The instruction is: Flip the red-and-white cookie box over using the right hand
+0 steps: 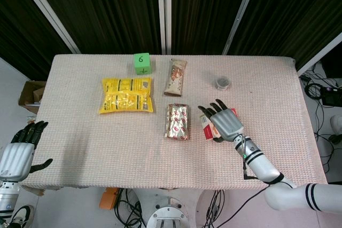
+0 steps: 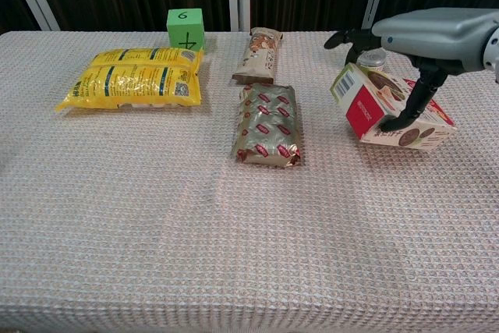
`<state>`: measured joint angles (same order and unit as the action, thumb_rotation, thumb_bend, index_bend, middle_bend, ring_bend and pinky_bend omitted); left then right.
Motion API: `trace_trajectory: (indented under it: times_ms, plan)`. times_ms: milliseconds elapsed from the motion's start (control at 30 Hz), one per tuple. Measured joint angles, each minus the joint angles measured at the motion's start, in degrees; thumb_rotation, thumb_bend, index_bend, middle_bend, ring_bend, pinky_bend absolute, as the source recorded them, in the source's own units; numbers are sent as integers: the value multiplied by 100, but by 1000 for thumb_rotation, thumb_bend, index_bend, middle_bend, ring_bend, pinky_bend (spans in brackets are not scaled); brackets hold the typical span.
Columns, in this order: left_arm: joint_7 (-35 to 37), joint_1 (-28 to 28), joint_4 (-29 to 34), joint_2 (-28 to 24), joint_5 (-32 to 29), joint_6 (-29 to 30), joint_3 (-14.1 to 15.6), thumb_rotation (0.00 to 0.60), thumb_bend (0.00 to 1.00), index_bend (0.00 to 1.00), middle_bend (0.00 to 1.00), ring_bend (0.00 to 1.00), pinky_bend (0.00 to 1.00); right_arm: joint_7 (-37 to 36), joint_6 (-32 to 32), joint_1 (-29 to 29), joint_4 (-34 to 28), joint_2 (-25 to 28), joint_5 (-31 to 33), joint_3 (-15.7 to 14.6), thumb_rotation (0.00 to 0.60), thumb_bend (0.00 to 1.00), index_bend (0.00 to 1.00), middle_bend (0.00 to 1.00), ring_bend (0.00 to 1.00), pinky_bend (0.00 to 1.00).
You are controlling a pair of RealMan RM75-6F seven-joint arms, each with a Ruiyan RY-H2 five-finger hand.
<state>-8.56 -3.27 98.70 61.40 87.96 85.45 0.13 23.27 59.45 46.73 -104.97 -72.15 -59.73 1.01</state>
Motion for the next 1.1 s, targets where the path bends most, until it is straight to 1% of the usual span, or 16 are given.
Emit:
trace_trajectory:
  times_ms: [67, 100, 167, 267, 300, 367, 400, 500, 567, 633, 733, 800, 900, 1100]
  plan:
    - [-15, -11, 6, 7, 1, -18, 0, 600, 21, 84, 98, 76, 187, -855, 142, -176, 15, 66, -374, 72, 600, 168, 0, 615, 97, 0]
    - [-25, -18, 11, 12, 3, -28, 0, 600, 20, 84, 98, 76, 187, -1392, 226, -279, 52, 83, -578, 106, 600, 163, 0, 615, 97, 0]
    - [-58, -34, 26, 25, 8, -50, 0, 600, 21, 85, 98, 76, 187, -2255, 343, -432, 146, 91, -841, 148, 600, 158, 0, 614, 97, 0]
    - [-112, -49, 47, 34, 1, -81, 1, 600, 21, 85, 98, 76, 187, -3780, 521, -680, 437, 65, -1264, 188, 600, 158, 0, 611, 97, 0]
    - [-127, -54, 53, 35, -5, -94, 2, 600, 21, 85, 98, 76, 187, -4388, 594, -774, 610, 40, -1445, 193, 600, 159, 0, 609, 97, 0]
    - [-148, -65, 58, 41, -21, -126, 5, 600, 21, 85, 98, 76, 187, -5270, 706, -908, 921, -12, -1714, 195, 600, 160, 0, 603, 97, 0]
    - [-152, -71, 57, 46, -29, -141, 6, 600, 21, 85, 98, 76, 187, -5832, 779, -987, 1144, -55, -1889, 192, 600, 164, 0, 601, 97, 0]
    - [-152, -92, 43, 80, -32, -168, 4, 600, 21, 85, 98, 76, 187, -7122, 947, -1149, 1756, -197, -2328, 172, 600, 176, 0, 593, 97, 0]
    - [-142, -102, 18, 107, 3, -163, 3, 600, 21, 85, 98, 76, 187, -7732, 1060, -1228, 2203, -323, -2600, 153, 600, 176, 0, 589, 97, 0]
    - [-119, -108, -22, 139, 44, -147, 6, 600, 21, 86, 98, 76, 187, -8186, 1228, -1314, 2736, -533, -2883, 133, 600, 176, 0, 588, 97, 0]
    - [-76, -109, -83, 169, 71, -133, 13, 600, 21, 87, 98, 76, 187, -8379, 1486, -1422, 3383, -928, -3196, 92, 600, 176, 0, 588, 97, 0]
    - [-53, -108, -116, 182, 88, -124, 19, 600, 21, 87, 98, 76, 187, -8379, 1571, -1463, 3613, -1116, -3291, 62, 600, 176, 0, 587, 97, 0]
    - [6, -101, -168, 197, 118, -94, 27, 600, 21, 87, 98, 76, 187, -8527, 1652, -1510, 3771, -1269, -3361, 26, 600, 176, 0, 583, 97, 0]
    - [67, -88, -214, 195, 151, -48, 32, 599, 21, 88, 99, 76, 187, -9032, 1845, -1621, 4557, -1731, -3462, -46, 600, 169, 0, 583, 97, 0]
